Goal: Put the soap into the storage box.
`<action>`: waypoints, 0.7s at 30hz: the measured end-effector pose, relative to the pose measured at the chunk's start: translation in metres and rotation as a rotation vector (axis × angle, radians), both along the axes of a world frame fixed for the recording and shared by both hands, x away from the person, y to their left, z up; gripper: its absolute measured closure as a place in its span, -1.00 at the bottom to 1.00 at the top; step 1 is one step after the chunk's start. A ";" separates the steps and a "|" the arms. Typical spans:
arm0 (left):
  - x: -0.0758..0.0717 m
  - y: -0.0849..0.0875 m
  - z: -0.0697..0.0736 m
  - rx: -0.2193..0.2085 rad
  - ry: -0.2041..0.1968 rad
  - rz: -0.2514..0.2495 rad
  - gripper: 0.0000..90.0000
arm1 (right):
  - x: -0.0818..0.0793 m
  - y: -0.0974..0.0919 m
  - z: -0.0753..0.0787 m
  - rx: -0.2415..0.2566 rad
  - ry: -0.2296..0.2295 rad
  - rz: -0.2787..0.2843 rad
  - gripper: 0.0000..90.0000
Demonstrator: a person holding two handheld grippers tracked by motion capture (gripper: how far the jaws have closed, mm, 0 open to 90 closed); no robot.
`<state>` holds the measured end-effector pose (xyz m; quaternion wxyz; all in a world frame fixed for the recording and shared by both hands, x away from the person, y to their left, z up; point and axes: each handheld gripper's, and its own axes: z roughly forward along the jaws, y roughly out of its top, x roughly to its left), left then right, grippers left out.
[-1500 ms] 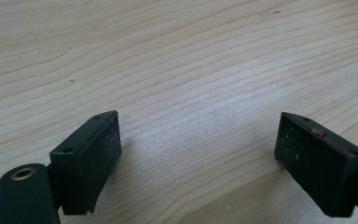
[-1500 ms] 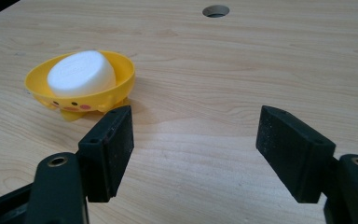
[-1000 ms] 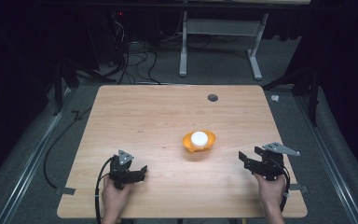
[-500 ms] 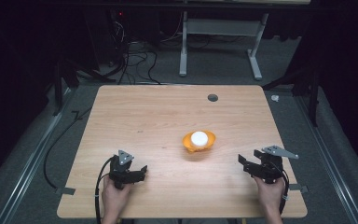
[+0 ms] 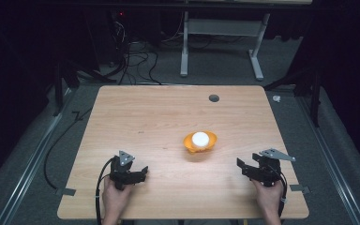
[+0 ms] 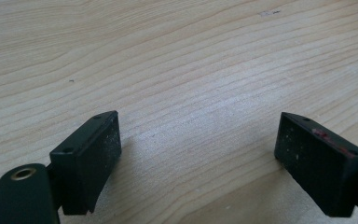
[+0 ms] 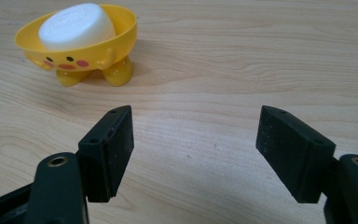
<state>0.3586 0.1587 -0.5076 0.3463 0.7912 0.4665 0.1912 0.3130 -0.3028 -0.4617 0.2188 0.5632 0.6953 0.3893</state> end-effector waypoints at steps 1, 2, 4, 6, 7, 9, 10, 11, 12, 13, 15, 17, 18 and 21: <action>0.000 0.000 0.000 0.000 0.000 0.000 -0.67 | 0.000 0.001 -0.001 0.002 0.009 -0.002 -0.37; 0.000 0.000 0.000 0.000 0.000 0.000 -0.67 | 0.000 0.001 -0.002 0.003 0.009 -0.002 -0.37; 0.000 0.000 0.000 0.000 0.000 0.000 -0.67 | 0.000 0.002 -0.004 0.006 0.014 -0.001 -0.37; 0.000 0.000 0.000 0.000 0.000 0.000 -0.67 | 0.000 0.002 -0.004 0.005 0.016 -0.001 -0.37; 0.000 0.000 0.000 0.000 0.000 0.000 -0.67 | 0.000 0.003 -0.005 0.003 0.017 0.000 -0.37; 0.000 0.000 0.000 0.000 0.000 0.000 -0.67 | 0.000 0.005 -0.007 0.003 0.021 0.001 -0.37; 0.000 0.000 0.000 0.000 0.000 0.000 -0.67 | 0.000 0.005 -0.007 0.003 0.021 0.001 -0.37; 0.000 0.000 0.000 0.000 0.000 0.000 -0.67 | 0.000 0.005 -0.009 0.000 0.022 0.005 -0.37; 0.000 0.000 0.000 0.000 0.000 0.000 -0.67 | 0.000 0.005 -0.009 0.000 0.022 0.005 -0.37; 0.000 0.000 0.000 0.000 0.000 0.000 -0.67 | 0.001 0.006 -0.011 0.002 0.028 0.004 -0.37; 0.000 0.000 0.000 0.000 0.000 0.000 -0.67 | 0.001 0.008 -0.013 0.000 0.030 0.007 -0.37; 0.000 0.000 0.000 0.000 0.000 0.000 -0.67 | 0.001 0.010 -0.014 -0.004 0.034 0.008 -0.37; 0.000 0.000 0.000 0.000 0.000 0.000 -0.67 | 0.001 0.011 -0.015 -0.007 0.033 0.011 -0.37; 0.000 0.000 0.000 0.000 0.000 0.000 -0.67 | 0.003 0.016 -0.016 -0.025 0.036 0.019 -0.37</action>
